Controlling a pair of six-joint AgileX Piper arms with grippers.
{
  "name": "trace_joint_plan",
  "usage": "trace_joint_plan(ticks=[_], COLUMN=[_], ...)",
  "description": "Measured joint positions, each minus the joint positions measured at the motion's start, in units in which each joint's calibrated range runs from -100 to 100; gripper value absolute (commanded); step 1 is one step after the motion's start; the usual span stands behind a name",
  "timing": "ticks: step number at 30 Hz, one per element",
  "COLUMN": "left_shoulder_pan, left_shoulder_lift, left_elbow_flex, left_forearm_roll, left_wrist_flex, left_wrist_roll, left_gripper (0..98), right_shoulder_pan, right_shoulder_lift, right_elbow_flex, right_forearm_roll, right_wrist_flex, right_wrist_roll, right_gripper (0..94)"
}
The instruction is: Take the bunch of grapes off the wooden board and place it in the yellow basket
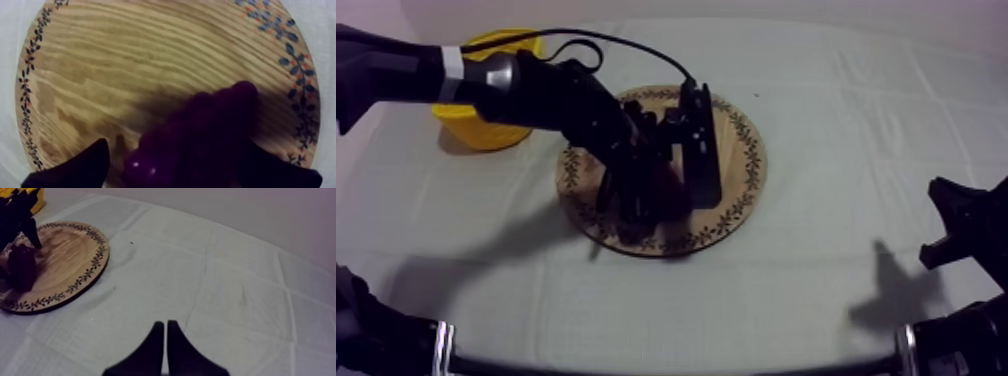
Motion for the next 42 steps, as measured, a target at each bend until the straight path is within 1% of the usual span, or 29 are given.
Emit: trace_joint_plan(ticks=[4,6,13,18,23,29,35,42], left_shoulder_pan=[-0.04,-0.08,-0.41,-0.68,-1.04,-2.1,-3.92,-6.82], left_shoulder_lift=[1.23,1.58,1.81,0.95,-1.45,-7.45,-15.66,-28.44], left_elbow_flex=[-1.28,-1.6,-1.54,-0.73,0.52,3.87,8.31,17.24], left_forearm_roll=[-1.17,-1.42,-1.75,-1.89,-1.78,-1.61,-1.49,-1.12], left_wrist_flex=[0.16,0.25,-0.95,-1.27,-1.1,-0.5,2.87,8.08], left_wrist_roll=[1.29,1.74,1.99,2.19,2.72,3.16,3.91,4.96], left_gripper=[91.5,86.7,64.1,56.5,53.2,51.9,51.2,50.7], right_shoulder_pan=[0.0,0.0,0.0,0.0,0.0,0.0,0.0,0.0], right_shoulder_lift=[0.0,0.0,0.0,0.0,0.0,0.0,0.0,0.0], right_elbow_flex=[0.0,0.0,0.0,0.0,0.0,0.0,0.0,0.0], right_forearm_roll=[0.0,0.0,0.0,0.0,0.0,0.0,0.0,0.0], right_wrist_flex=[0.0,0.0,0.0,0.0,0.0,0.0,0.0,0.0], right_wrist_roll=[0.0,0.0,0.0,0.0,0.0,0.0,0.0,0.0], right_gripper=[0.4,0.4,0.4,0.4,0.4,0.4,0.4,0.4])
